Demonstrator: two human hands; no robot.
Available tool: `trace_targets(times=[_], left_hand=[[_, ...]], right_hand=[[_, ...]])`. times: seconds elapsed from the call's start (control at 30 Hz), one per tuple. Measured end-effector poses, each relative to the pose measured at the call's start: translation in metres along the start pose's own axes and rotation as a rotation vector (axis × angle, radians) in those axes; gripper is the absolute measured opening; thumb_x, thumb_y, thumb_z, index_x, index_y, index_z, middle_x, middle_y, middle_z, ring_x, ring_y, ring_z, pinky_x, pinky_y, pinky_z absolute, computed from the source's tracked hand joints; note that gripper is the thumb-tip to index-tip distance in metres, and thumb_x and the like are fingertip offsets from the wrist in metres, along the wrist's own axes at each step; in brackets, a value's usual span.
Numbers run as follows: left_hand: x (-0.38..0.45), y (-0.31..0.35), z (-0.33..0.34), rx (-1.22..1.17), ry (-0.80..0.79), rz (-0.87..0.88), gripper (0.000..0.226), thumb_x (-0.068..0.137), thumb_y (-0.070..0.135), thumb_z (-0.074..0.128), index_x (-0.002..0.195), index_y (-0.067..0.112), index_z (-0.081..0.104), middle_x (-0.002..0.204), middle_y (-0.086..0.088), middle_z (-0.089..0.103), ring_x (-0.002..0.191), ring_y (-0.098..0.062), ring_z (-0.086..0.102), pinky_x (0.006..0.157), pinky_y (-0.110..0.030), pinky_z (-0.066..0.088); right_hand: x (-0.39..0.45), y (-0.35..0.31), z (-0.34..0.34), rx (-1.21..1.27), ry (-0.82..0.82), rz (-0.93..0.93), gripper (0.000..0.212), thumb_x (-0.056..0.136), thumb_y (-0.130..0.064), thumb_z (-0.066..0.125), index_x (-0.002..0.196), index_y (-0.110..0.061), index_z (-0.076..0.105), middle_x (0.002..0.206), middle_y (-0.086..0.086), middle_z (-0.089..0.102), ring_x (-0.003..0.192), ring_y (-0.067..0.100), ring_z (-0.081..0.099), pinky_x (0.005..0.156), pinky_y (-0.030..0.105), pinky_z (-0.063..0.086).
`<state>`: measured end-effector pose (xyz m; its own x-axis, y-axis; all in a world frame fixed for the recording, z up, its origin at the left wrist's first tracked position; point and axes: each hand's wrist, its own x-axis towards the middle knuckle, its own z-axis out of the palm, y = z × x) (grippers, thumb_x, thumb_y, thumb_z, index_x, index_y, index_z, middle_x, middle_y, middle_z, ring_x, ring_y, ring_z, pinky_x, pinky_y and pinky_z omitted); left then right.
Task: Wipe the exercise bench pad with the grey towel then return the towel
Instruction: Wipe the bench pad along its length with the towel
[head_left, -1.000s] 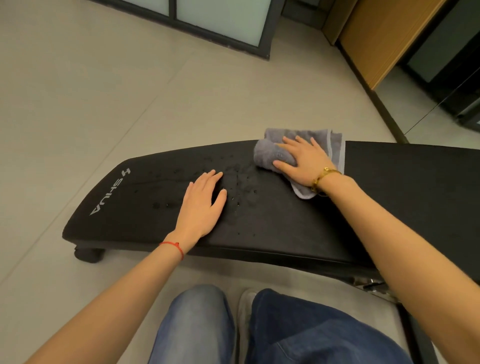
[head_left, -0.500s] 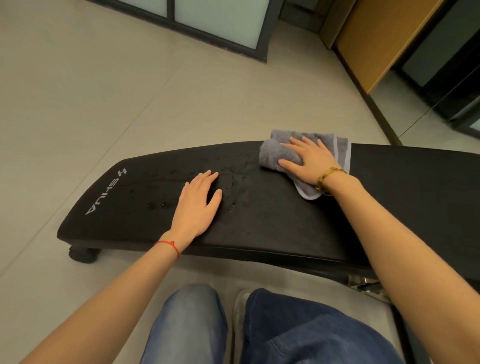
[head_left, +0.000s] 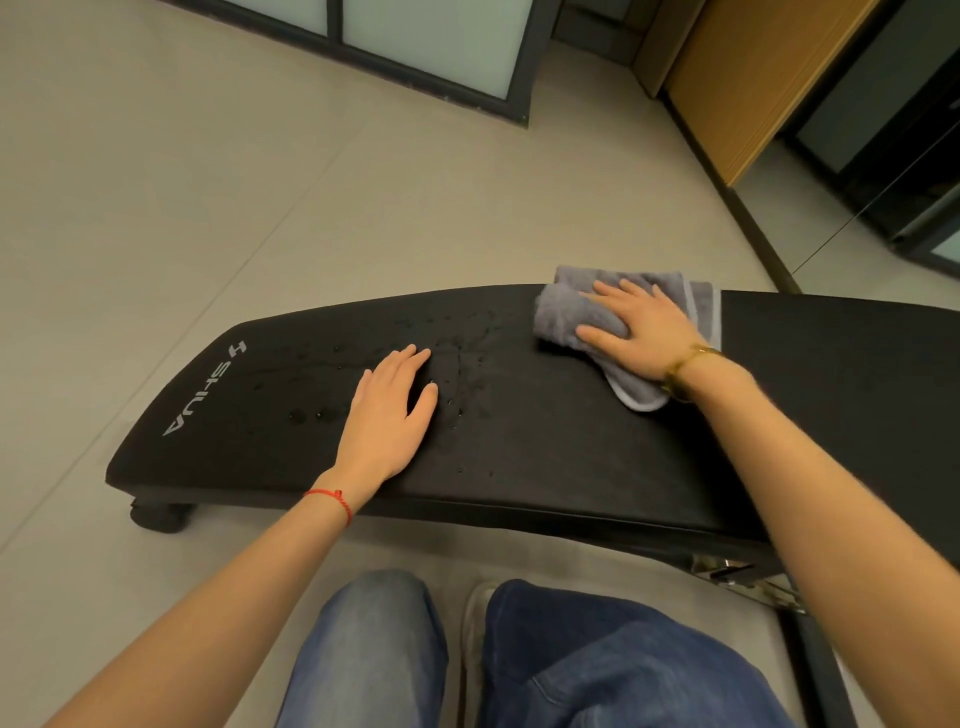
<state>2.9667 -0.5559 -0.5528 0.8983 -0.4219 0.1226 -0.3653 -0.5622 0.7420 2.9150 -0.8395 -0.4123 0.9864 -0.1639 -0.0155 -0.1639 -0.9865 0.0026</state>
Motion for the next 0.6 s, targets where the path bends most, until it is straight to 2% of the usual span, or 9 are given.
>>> trace_targets(times=[0.07, 0.13, 0.2, 0.27, 0.33, 0.4, 0.5, 0.6], left_hand=[[0.0, 0.0, 0.0, -0.001, 0.0, 0.003, 0.051, 0.102, 0.04, 0.037, 0.151, 0.028, 0.032, 0.159, 0.008, 0.027, 0.15, -0.01, 0.017, 0.125, -0.039, 0.009], [0.0, 0.0, 0.001, -0.002, 0.005, 0.004, 0.05, 0.102, 0.039, 0.038, 0.151, 0.028, 0.032, 0.159, 0.007, 0.027, 0.15, -0.011, 0.017, 0.125, -0.038, 0.01], [0.0, -0.001, 0.0, -0.002, 0.005, 0.008, 0.051, 0.102, 0.039, 0.038, 0.151, 0.027, 0.032, 0.159, 0.006, 0.028, 0.15, -0.012, 0.017, 0.124, -0.039, 0.01], [-0.001, -0.001, 0.0, -0.005, 0.002, 0.01, 0.051, 0.102, 0.039, 0.038, 0.151, 0.027, 0.032, 0.159, 0.007, 0.027, 0.15, -0.011, 0.017, 0.125, -0.039, 0.01], [0.0, 0.0, 0.0, -0.007, 0.002, 0.006, 0.051, 0.102, 0.039, 0.037, 0.151, 0.027, 0.032, 0.159, 0.007, 0.027, 0.15, -0.011, 0.017, 0.125, -0.04, 0.01], [0.0, 0.001, -0.001, -0.005, -0.001, 0.003, 0.051, 0.102, 0.04, 0.037, 0.151, 0.027, 0.032, 0.159, 0.007, 0.027, 0.15, -0.011, 0.017, 0.125, -0.04, 0.009], [0.0, 0.001, -0.001, 0.0, -0.005, -0.003, 0.051, 0.102, 0.041, 0.036, 0.151, 0.028, 0.031, 0.16, 0.008, 0.026, 0.15, -0.011, 0.016, 0.125, -0.04, 0.009], [0.0, -0.001, 0.0, -0.002, -0.001, 0.004, 0.051, 0.102, 0.041, 0.036, 0.151, 0.028, 0.032, 0.159, 0.008, 0.026, 0.15, -0.011, 0.016, 0.125, -0.039, 0.01]], right_hand=[[0.006, -0.02, 0.012, -0.035, -0.027, -0.038, 0.063, 0.091, -0.063, 0.037, 0.147, -0.036, 0.03, 0.158, -0.006, 0.023, 0.148, 0.022, 0.014, 0.12, 0.043, 0.002], [-0.023, -0.044, 0.019, -0.032, -0.034, -0.169, 0.07, 0.084, -0.07, 0.028, 0.147, -0.038, 0.03, 0.158, -0.008, 0.024, 0.148, 0.02, 0.014, 0.119, 0.041, 0.003], [-0.072, -0.063, 0.017, 0.001, -0.048, -0.322, 0.066, 0.086, -0.069, 0.027, 0.147, -0.042, 0.027, 0.157, -0.013, 0.021, 0.148, 0.013, 0.01, 0.12, 0.036, 0.0], [-0.11, -0.061, 0.012, 0.063, -0.084, -0.386, 0.061, 0.09, -0.068, 0.031, 0.146, -0.045, 0.025, 0.157, -0.019, 0.019, 0.147, 0.005, 0.007, 0.121, 0.033, 0.001], [-0.107, -0.042, 0.002, 0.122, -0.082, -0.347, 0.062, 0.088, -0.068, 0.036, 0.145, -0.043, 0.032, 0.155, -0.017, 0.026, 0.147, 0.006, 0.014, 0.122, 0.036, 0.008], [-0.07, -0.025, -0.002, 0.129, -0.03, -0.238, 0.062, 0.088, -0.063, 0.044, 0.144, -0.035, 0.037, 0.154, -0.009, 0.032, 0.146, 0.014, 0.02, 0.121, 0.041, 0.012], [0.002, -0.02, 0.005, 0.029, -0.019, -0.044, 0.058, 0.093, -0.056, 0.042, 0.146, -0.035, 0.033, 0.157, -0.006, 0.027, 0.148, 0.02, 0.015, 0.12, 0.042, 0.005], [0.021, -0.042, 0.021, -0.026, -0.031, -0.046, 0.059, 0.094, -0.059, 0.038, 0.147, -0.037, 0.029, 0.159, -0.006, 0.022, 0.148, 0.021, 0.012, 0.12, 0.044, 0.001]])
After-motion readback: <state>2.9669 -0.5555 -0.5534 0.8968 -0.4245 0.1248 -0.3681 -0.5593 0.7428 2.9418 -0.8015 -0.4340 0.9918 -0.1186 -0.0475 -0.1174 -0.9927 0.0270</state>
